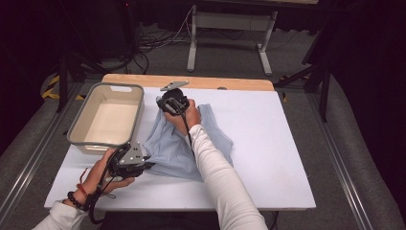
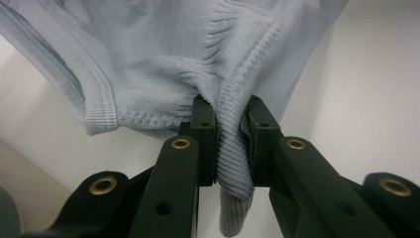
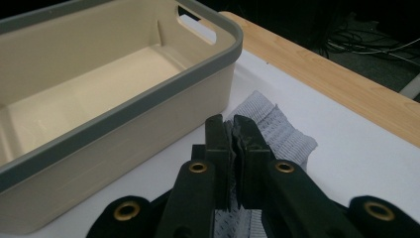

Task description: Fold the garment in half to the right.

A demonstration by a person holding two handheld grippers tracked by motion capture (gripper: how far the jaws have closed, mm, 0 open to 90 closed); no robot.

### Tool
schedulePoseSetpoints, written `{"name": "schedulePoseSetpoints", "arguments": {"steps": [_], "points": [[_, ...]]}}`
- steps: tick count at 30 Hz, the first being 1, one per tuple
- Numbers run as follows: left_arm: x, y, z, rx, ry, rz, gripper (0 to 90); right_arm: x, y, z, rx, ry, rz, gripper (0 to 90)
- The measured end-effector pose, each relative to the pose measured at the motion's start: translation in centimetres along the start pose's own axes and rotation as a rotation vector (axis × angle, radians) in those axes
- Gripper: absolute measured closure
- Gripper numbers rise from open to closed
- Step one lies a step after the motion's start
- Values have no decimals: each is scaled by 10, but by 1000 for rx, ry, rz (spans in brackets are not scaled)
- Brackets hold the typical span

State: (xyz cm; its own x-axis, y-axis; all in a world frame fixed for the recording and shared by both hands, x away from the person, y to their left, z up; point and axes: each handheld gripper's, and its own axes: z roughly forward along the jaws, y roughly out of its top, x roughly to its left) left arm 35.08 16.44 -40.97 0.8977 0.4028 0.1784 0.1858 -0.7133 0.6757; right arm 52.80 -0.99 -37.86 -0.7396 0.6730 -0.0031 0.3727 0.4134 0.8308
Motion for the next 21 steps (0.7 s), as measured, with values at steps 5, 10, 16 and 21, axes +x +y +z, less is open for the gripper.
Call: {"name": "schedulePoseSetpoints", "arguments": {"steps": [5,10,16,21], "points": [[-3,19,4,-28,-8,26,784,-10,-1,-14,-24,-15,14,865],[-7,37,8,-68,-32,54,782,-21,-5,-23,-31,-16,14,865],[-11,55,23,-108,-62,72,779,-33,-11,-39,-59,-9,29,864],[-16,66,36,-139,-89,74,774,-47,-21,-57,-72,-9,40,863]]}}
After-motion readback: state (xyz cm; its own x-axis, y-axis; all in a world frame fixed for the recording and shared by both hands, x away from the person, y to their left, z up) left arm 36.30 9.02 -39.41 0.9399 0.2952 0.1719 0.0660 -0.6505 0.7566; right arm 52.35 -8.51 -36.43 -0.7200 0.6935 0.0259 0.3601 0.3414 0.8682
